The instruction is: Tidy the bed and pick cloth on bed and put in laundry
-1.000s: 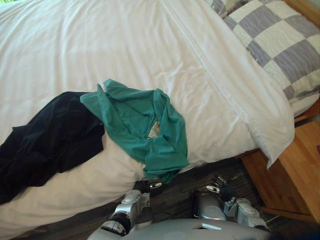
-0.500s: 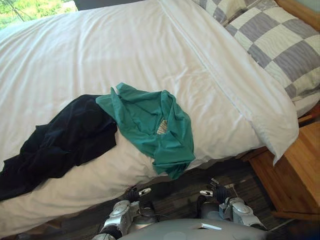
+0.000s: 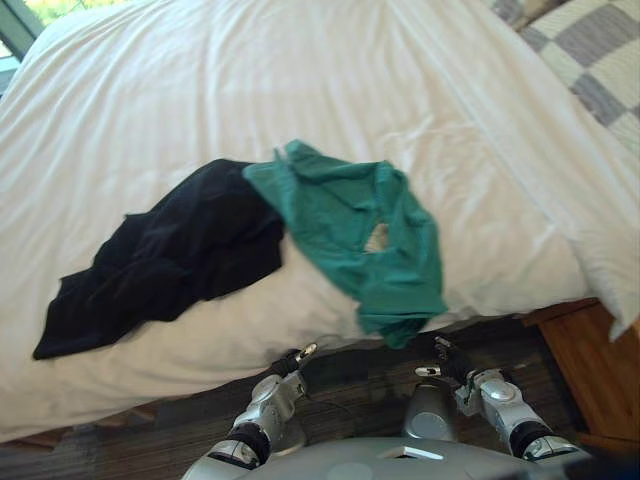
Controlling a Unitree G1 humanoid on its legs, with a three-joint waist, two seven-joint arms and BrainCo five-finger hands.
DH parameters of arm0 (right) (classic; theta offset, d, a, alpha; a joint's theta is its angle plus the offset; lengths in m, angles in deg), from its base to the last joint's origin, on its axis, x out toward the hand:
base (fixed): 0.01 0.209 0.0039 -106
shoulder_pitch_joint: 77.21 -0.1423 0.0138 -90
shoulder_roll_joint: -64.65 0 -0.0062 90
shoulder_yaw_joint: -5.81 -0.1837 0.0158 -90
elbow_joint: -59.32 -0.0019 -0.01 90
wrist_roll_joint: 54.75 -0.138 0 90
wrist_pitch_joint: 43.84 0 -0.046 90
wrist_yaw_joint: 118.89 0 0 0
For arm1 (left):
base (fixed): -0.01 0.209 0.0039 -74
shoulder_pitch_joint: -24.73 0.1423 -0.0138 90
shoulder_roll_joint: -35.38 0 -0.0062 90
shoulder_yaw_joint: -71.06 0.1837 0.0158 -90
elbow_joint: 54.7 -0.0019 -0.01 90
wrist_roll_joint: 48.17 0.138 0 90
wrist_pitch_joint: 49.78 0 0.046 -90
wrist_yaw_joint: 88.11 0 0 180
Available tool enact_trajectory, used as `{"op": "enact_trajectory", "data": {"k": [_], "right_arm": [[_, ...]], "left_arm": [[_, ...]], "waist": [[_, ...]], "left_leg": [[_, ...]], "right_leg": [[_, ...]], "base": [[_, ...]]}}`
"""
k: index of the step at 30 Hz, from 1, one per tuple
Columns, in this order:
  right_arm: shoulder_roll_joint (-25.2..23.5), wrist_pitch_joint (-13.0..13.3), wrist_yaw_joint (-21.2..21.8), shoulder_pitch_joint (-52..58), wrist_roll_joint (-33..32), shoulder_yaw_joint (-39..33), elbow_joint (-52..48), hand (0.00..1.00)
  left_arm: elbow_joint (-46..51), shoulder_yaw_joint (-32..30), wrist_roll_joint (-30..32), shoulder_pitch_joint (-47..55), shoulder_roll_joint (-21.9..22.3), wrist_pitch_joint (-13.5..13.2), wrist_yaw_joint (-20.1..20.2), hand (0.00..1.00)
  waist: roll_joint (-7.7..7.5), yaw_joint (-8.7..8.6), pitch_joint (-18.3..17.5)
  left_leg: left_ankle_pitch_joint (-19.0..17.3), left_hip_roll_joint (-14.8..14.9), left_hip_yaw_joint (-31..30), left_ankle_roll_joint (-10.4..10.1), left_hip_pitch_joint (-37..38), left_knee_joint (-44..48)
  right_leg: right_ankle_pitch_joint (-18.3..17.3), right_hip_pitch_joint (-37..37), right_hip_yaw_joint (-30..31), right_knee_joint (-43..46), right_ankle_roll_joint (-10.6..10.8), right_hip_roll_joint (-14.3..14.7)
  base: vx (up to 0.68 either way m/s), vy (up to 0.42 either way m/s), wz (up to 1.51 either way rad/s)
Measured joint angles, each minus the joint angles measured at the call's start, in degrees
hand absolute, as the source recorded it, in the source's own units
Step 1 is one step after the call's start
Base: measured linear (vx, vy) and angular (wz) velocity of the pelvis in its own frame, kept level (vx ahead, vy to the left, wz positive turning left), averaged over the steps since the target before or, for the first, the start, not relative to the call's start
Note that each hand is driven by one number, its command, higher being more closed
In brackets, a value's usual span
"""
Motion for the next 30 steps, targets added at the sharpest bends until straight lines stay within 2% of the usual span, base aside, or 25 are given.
{"op": "enact_trajectory", "data": {"k": [1, 2, 3, 4, 5, 6, 7, 8, 9, 10, 11, 12, 13, 14, 20, 23, 25, 26, 27, 30], "right_arm": [[-1.06, 0.37, -0.01, 0.41, -0.35, 0.02, 0.45, 0.0], [-2.84, 0.64, 0.2, 0.52, -0.43, 0.97, 0.25, 0.0], [-5.15, 1.81, 0.92, 0.92, -0.43, 3.94, 0.01, 0.0], [-6.15, 2.42, 1.32, 0.96, -0.41, 5.9, -0.44, 0.0], [-8.04, 3.42, 1.88, 1.02, -0.41, 8.68, -1.97, 0.0], [-8.75, 4.14, 2.07, 1.19, -0.41, 9.35, -2.93, 0.0], [-8.99, 4.64, 2.23, 1.62, -0.41, 9.27, -3.77, 0.0], [-8.78, 4.97, 2.3, 1.86, -0.41, 9.05, -4.08, 0.0], [-8.55, 4.97, 2.28, 1.81, -0.41, 9.01, -4.12, 0.0], [-8.1, 5.02, 2.33, 2.11, -0.42, 8.97, -4.16, 0.0], [-7.65, 5.14, 2.32, 2.67, -0.42, 8.57, -4.22, 0.0], [-7.54, 5.28, 2.32, 3.48, -0.43, 7.78, -4.32, 0.0], [-7.2, 5.6, 1.77, 4.19, -0.73, 6.36, -5.09, 0.0], [-7.15, 2.11, -1.08, 5.54, -6.53, 1.37, -1.89, 0.0], [-7.17, 1.53, -1.14, 5.58, -6.88, 1.33, -1.88, 0.0], [-7.32, -0.92, -2.14, 5.61, -10.27, 0.9, -1.88, 0.0], [-7.8, -4.09, -4.16, 5.54, -14.51, -1.31, -1.86, 0.0], [-7.82, -4.88, -4.76, 5.64, -15.57, -2.29, -1.73, 0.0], [-7.88, -7.12, -6.49, 5.92, -18.03, -4.26, -1.3, 0.0], [-8.25, -11.51, -9.97, 7.96, -23.8, -13.3, 0.5, 0.0]], "left_arm": [[-0.03, -0.01, 0.45, -1.0, -0.76, 0.57, -0.22, 0.0], [0.86, -0.06, 1.61, -1.3, -1.33, 0.67, -0.38, 0.0], [1.86, -0.5, 4.21, -1.12, -2.87, 0.77, -1.11, 0.0], [1.94, -0.98, 5.39, -0.77, -3.76, 0.92, -1.69, 0.0], [1.47, -2.61, 8.07, 0.63, -5.35, 1.31, -2.14, 0.0], [0.63, -2.97, 9.86, 0.96, -6.04, 1.92, -2.23, 0.0], [-0.51, -2.96, 11.71, 1.34, -6.23, 2.38, -2.31, 0.0], [-0.46, -3.1, 12.61, 1.7, -6.11, 2.8, -2.38, 0.0], [-0.48, -3.41, 12.91, 1.71, -5.93, 3.08, -2.4, 0.0], [-0.84, -3.55, 14.26, 1.71, -5.31, 3.17, -2.32, 0.0], [-1.06, -3.54, 14.97, 1.96, -4.54, 3.19, -2.09, 0.0], [-1.34, -3.57, 15.4, 2.14, -4.08, 3.12, -1.85, 0.0], [-1.46, -4.11, 16.82, 2.22, -3.72, 2.96, -1.61, 0.0], [-2.46, -5.06, 21.42, 4.06, -3.16, 2.72, 3.34, 0.0], [-2.47, -5.06, 21.42, 4.06, -3.21, 2.75, 3.25, 0.0], [-2.48, -4.97, 21.37, 4.13, -3.25, 2.76, 2.26, 0.0], [-2.53, -4.53, 20.84, 4.37, -3.5, 2.75, 0.69, 0.0], [-2.56, -4.53, 20.83, 4.46, -3.53, 2.75, 0.52, 0.0], [-2.6, -4.63, 20.81, 4.61, -3.54, 2.75, -0.16, 0.0], [-2.89, -7.96, 16.84, 5.23, -3.44, 2.53, -2.29, 0.0]], "waist": [[-1.53, 0.68, 0.98], [-1.97, 2.73, 1.36], [-1.98, 5.29, 1.2], [-2.2, 5.59, 1.04], [-2.33, 5.63, 0.69], [-2.29, 5.04, 0.64], [-2.2, 4.8, 0.09], [-2.18, 4.74, -0.1], [-2.11, 4.73, -0.12], [-1.5, 4.11, -0.33], [-0.42, 2.72, -0.64], [0.08, 2.14, -0.95], [0.77, 1.84, -1.47], [-0.14, 1.83, -4.5], [-0.44, 1.7, -4.67], [-0.94, 1.23, -5.17], [-1.38, 0.22, -5.39], [-1.52, 0.12, -5.48], [-1.71, -0.01, -5.62], [-1.81, -0.52, -5.92]], "left_leg": [[-2.05, -2.24, 0.3, -0.26, -0.49, 0.95], [-2.27, -3.74, 1.6, 0.75, -0.74, 1.39], [-1.5, -4.04, 3.82, 2.54, 0.19, -0.31], [-0.67, -4.36, 4.68, 3.72, 1.15, -2.09], [2.07, -5.35, 5.57, 5.56, 3.07, -7.24], [4.04, -6.52, 5.71, 6.77, 4.31, -10.84], [6.33, -8.6, 5.95, 8.17, 5.15, -15.14], [7.75, -10.37, 5.8, 9.47, 5.47, -17.98], [9.36, -11.99, 5.37, 10.18, 5.66, -20.39], [11.35, -13.27, 4.0, 10.99, 5.75, -23.01], [12.88, -14.1, 1.97, 11.4, 5.79, -24.9], [13.74, -14.58, 0.86, 11.46, 5.86, -26.14], [15.46, -15.2, 0.05, 11.63, 6.05, -27.94], [17.21, -16.84, -1.1, 11.8, 10.31, -32.24], [17.09, -16.72, -0.3, 11.65, 10.51, -32.26], [16.81, -16.62, 1.97, 11.27, 11.06, -32.22], [16.73, -16.44, 3.53, 11.14, 11.8, -32.06], [16.66, -16.47, 4.48, 11.04, 12.13, -32.06], [16.53, -16.65, 7.03, 10.85, 13.03, -32.08], [16.07, -16.89, 10.61, 10.18, 14.36, -32.4]], "right_leg": [[4.8, 1.63, 0.74, -3.18, -0.33, -0.89], [11.82, 1.98, 1.24, -6.96, -3.87, -1.58], [14.23, 1.72, -0.85, -9.09, -8.34, -0.86], [12.79, 1.8, -2.54, -8.74, -7.96, 0.21], [9.68, 2.71, -6.02, -7.45, -7.17, 3.12], [7.72, 3.63, -7.87, -6.62, -7.57, 5.4], [4.84, 3.86, -9.88, -5.48, -8.06, 8.92], [0.9, 4.18, -10.85, -5.63, -8.34, 11.42], [-2.11, 4.54, -10.55, -6.5, -8.32, 13.8], [-4.57, 5.99, -6.82, -10.2, -10.29, 16.98], [-4.32, 7.18, -3.48, -13.08, -10.69, 18.96], [-3.66, 7.95, -1.8, -14.69, -11.81, 20.04], [-3.05, 8.46, -1.1, -16.14, -12.21, 20.37], [-2.76, 12.38, -2.67, -17.13, -11.77, 19.34], [-2.75, 12.28, -2.16, -17.4, -11.76, 19.34], [-2.38, 12.53, -1.25, -17.99, -11.23, 19.04], [-2.02, 13.52, -1.25, -18.39, -10.82, 18.71], [-1.95, 13.84, -1.25, -18.52, -10.71, 18.55], [-1.84, 14.82, -1.22, -18.93, -10.51, 18.25], [-1.74, 16.65, -1.15, -19.48, -10.29, 17.81]], "base": [[-0.04, 0.765, 0.35], [-0.09, 0.709, -0.14], [-0.11, 0.662, -0.41], [-0.11, 0.542, -0.38], [-0.08, 0.411, -0.04], [-0.1, 0.448, 0.15], [-0.07, 0.337, 0.22], [-0.08, 0.289, 0.2], [-0.07, 0.213, 0.38], [-0.07, 0.185, 0.71], [-0.05, 0.124, 0.9], [-0.01, 0.098, 0.87], [0.0, 0.071, 0.5], [0.01, 0.043, 0.24], [0.0, 0.0, -0.05], [0.02, 0.022, -0.2], [0.04, 0.018, -0.08], [0.01, 0.03, -0.15], [-0.02, 0.053, -0.14], [-0.04, 0.041, -0.1]]}}
